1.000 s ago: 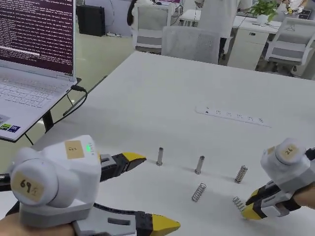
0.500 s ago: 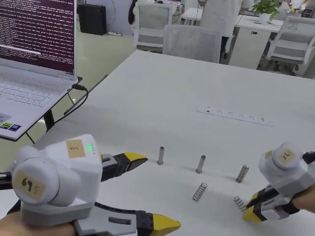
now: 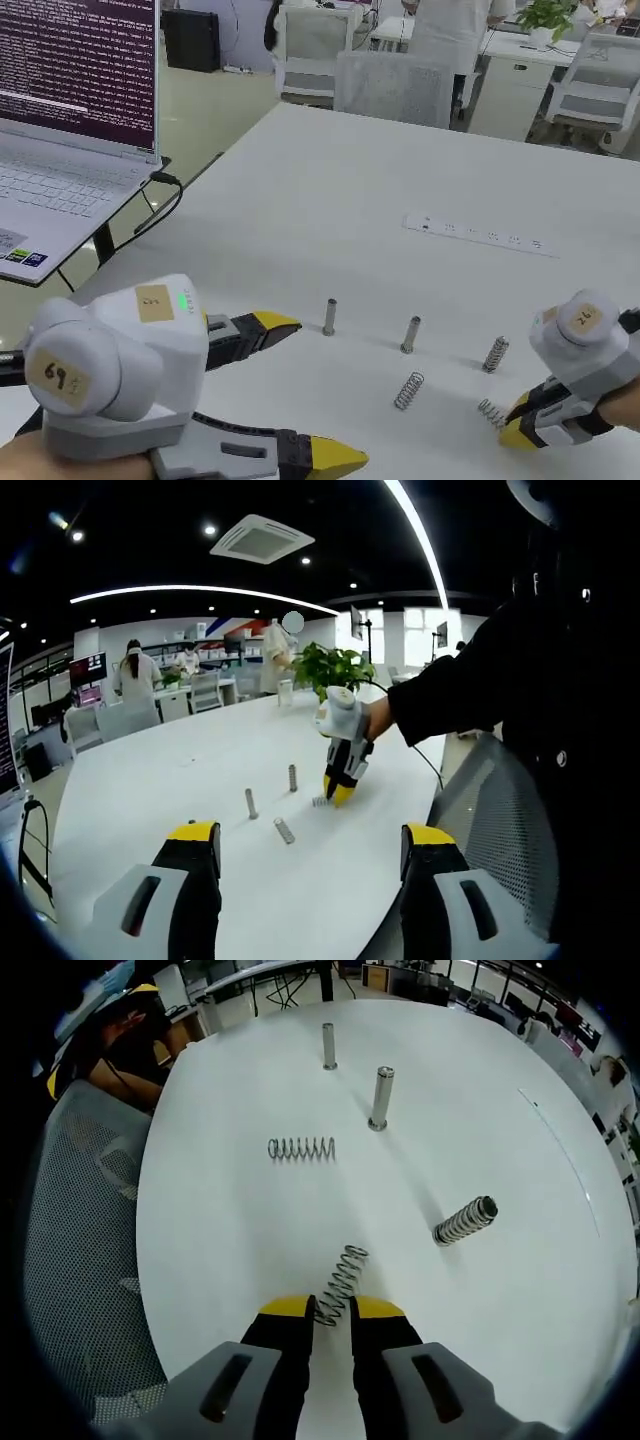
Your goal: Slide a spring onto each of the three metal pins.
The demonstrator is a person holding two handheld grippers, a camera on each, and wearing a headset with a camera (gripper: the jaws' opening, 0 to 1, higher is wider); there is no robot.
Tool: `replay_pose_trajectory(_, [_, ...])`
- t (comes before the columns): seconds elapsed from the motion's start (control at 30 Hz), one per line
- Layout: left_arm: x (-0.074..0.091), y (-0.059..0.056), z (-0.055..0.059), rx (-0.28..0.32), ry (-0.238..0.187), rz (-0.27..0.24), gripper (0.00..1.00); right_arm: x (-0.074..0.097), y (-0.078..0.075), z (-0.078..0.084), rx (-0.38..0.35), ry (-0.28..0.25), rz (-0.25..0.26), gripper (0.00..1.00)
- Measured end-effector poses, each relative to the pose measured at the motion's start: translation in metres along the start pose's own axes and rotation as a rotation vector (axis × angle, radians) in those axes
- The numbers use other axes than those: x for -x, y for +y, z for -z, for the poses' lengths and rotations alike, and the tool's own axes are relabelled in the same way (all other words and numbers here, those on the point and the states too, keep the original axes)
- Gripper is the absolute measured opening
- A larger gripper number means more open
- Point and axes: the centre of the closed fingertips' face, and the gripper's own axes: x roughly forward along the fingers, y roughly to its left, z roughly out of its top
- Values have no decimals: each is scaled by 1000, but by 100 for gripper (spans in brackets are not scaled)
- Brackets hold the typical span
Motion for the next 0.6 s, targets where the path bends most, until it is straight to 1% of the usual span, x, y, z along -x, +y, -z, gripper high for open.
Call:
replay_pose_trajectory(0.13, [0, 0, 1, 2, 3, 1, 70, 0, 0, 1, 16, 4, 1, 10])
replay_pose_trajectory(0.33, [0, 0, 2, 3, 7, 1, 69, 0, 0, 0, 27, -3, 0, 9])
replay_pose_trajectory(0.6, [-1, 0, 4, 2, 16, 7, 69, 2, 4, -2, 40, -15, -19, 8])
